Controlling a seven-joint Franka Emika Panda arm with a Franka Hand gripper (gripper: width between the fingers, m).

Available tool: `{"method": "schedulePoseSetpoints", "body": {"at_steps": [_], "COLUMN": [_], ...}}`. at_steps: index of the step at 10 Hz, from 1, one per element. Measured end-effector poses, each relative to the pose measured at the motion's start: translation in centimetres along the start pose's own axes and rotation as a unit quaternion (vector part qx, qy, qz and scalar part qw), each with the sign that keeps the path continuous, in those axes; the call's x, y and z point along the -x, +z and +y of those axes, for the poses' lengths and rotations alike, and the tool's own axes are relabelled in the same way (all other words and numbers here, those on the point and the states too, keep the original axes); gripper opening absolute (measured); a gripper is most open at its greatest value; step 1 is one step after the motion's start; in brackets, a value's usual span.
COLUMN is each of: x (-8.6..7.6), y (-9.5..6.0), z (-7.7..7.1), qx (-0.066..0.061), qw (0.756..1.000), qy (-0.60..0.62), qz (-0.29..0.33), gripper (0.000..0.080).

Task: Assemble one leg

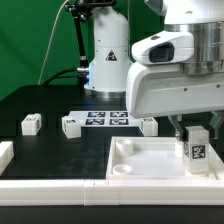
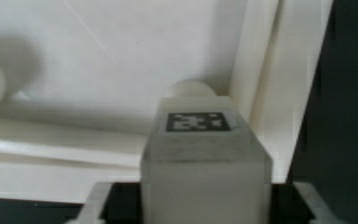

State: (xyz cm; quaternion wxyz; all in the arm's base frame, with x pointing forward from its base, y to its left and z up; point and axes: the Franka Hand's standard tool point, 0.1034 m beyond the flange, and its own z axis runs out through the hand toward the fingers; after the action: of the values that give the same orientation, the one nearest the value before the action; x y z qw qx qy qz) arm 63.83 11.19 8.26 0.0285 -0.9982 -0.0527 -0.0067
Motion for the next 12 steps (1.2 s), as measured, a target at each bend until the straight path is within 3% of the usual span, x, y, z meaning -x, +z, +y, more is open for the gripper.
{"method": "schedulePoseSetpoints", "body": {"at_steps": [4, 6, 8, 9, 10, 12], "x": [0.01, 0.04, 0.04, 0.16, 0.16, 0.19], "y": [0.02, 0.05, 0.16, 0.17, 0.16, 0.29], "z": [-0.09, -0.19, -0.30, -0.63, -0.67, -0.60], "qx": [-0.001, -0.006, -0.012, -0.010, -0.008, -0.013], "qw": [0.990, 0.971, 0.937, 0.902, 0.885, 0.802], "qy": [0.142, 0.241, 0.350, 0.432, 0.466, 0.597], "qz": [0.000, -0.001, 0.002, 0.002, 0.003, 0.004], "gripper": [0.0290, 0.0290, 0.0290, 0.0290, 0.0290, 0.0291]}}
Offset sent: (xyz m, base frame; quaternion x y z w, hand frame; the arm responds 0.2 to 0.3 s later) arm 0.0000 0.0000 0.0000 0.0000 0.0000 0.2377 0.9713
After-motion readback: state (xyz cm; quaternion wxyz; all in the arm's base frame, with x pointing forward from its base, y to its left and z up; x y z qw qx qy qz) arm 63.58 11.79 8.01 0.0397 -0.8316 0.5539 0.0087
